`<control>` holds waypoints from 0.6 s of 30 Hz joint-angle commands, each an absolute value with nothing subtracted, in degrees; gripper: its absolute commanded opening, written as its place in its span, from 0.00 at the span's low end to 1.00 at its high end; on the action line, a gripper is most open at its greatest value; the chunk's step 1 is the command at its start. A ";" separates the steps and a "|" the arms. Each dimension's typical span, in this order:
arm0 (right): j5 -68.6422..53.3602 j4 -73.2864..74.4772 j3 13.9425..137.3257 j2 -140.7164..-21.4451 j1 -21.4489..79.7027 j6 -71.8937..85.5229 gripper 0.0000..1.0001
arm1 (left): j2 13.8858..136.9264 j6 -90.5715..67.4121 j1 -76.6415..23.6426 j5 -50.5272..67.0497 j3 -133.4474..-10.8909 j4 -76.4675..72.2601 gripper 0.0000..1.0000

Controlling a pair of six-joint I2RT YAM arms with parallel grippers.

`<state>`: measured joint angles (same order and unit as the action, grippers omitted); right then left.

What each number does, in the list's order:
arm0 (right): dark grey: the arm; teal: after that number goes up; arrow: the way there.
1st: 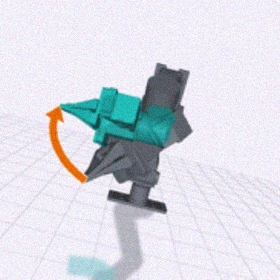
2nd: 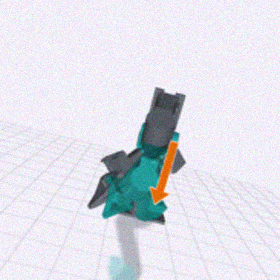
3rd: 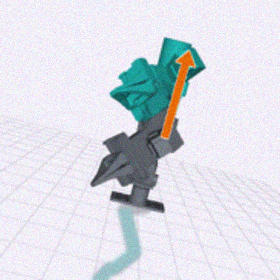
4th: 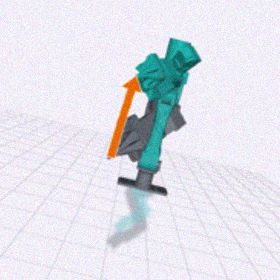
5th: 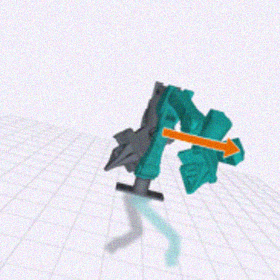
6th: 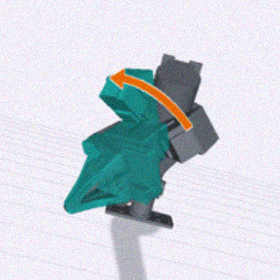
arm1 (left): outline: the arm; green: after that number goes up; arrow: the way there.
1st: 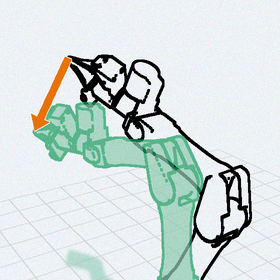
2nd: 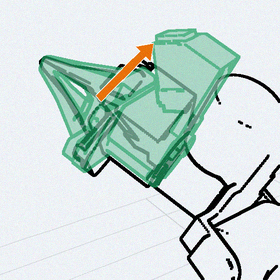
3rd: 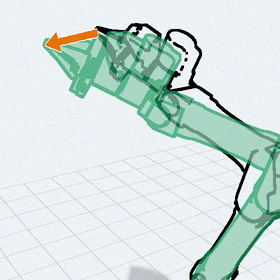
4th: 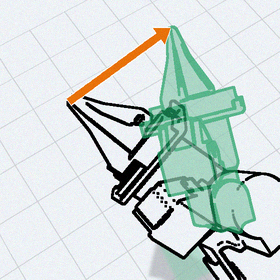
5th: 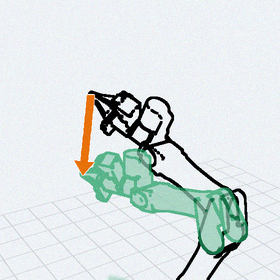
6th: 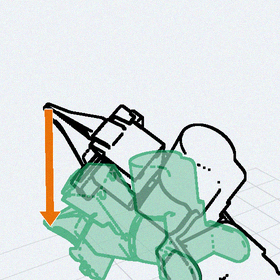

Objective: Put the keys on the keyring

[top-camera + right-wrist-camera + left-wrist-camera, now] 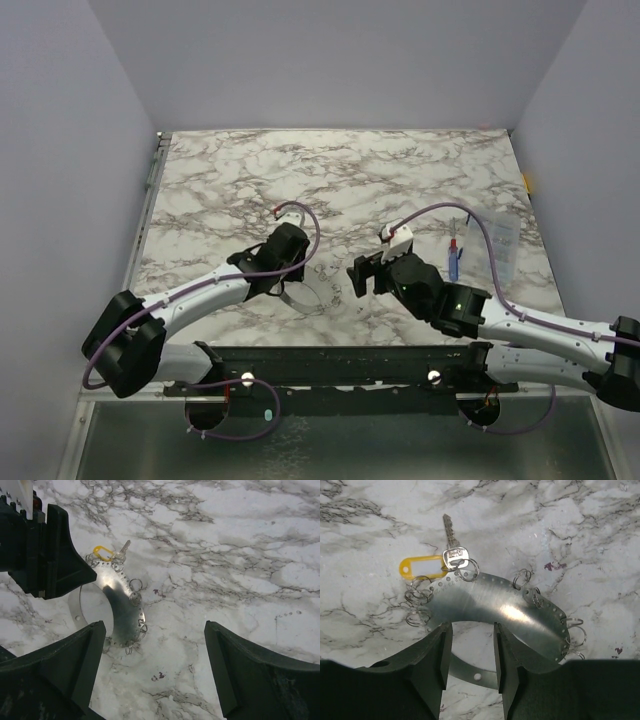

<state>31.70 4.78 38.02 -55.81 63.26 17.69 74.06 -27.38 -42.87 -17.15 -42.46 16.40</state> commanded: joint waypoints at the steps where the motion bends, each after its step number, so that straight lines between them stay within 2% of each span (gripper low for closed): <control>1: 24.34 3.95 35.00 -58.19 63.19 25.53 0.87 | 74.03 -29.17 -44.27 -10.44 -40.00 18.40 0.44; 5: 15.64 -1.15 33.90 -63.14 63.25 30.52 0.83 | 71.21 -28.79 -45.07 -8.68 -40.41 20.97 0.43; 8: 9.10 -5.86 34.23 -67.96 63.26 32.03 0.80 | 69.27 -23.25 -45.09 -8.50 -45.07 26.11 0.43; 11: 4.13 -8.66 36.44 -73.68 63.33 32.61 0.74 | 68.08 -16.46 -45.08 -18.04 -48.64 31.61 0.42; 14: 1.61 -10.42 39.17 -78.69 63.28 33.31 0.73 | 66.19 -14.52 -45.01 -30.44 -48.47 31.69 0.42; 18: 0.38 -13.00 42.32 -85.01 63.28 34.03 0.71 | 62.82 -15.99 -44.71 -33.24 -46.48 28.35 0.42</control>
<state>5.04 -7.62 38.22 -80.49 63.26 32.27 66.04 -17.91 -44.97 -23.92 -47.62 28.42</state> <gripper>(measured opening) 0.721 0.424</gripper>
